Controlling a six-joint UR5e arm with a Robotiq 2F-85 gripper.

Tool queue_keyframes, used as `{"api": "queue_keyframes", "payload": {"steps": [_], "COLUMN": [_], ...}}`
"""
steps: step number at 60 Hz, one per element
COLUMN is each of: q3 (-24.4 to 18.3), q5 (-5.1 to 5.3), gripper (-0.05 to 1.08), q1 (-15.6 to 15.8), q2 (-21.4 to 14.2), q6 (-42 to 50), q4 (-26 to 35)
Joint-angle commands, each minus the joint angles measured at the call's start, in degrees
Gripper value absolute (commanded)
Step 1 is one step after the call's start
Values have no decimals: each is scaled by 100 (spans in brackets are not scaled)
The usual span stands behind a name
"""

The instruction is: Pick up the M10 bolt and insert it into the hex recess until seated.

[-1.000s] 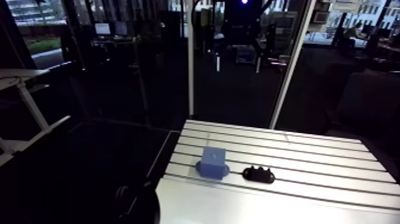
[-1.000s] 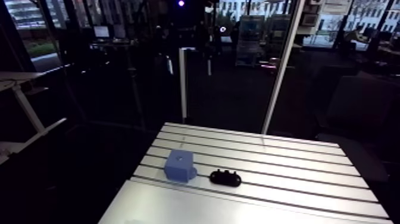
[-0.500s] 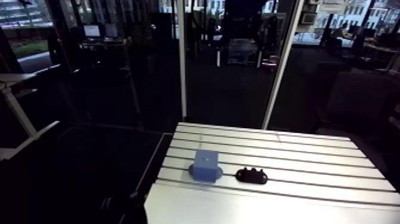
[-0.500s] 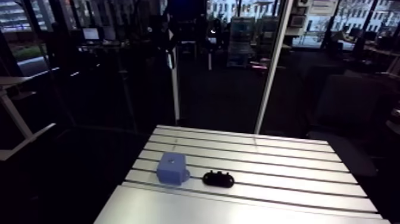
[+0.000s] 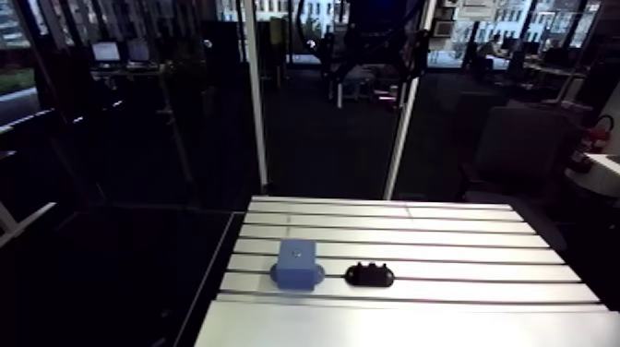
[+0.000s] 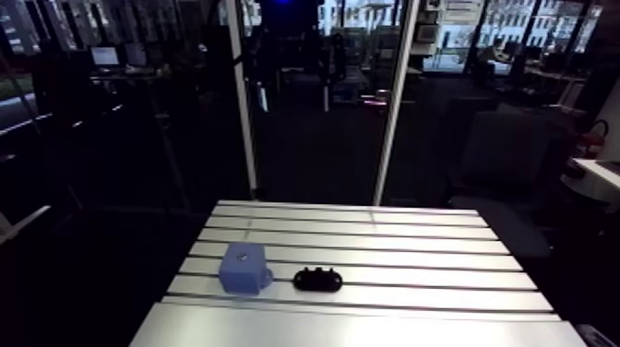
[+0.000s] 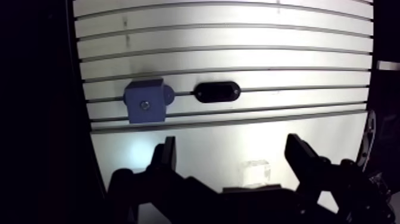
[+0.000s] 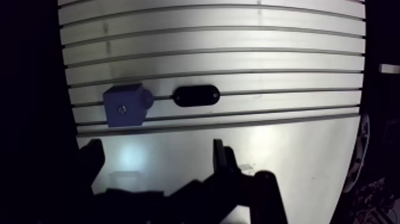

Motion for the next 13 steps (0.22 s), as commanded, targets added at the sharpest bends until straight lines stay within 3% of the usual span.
{"api": "queue_keyframes", "payload": {"steps": [1, 13], "q3": [21, 64], "q5": [-3, -3], "gripper": [1, 1], "q1": [-26, -78], "q2": [-2, -18], "q6": [-1, 8], "q4": [-8, -8]}}
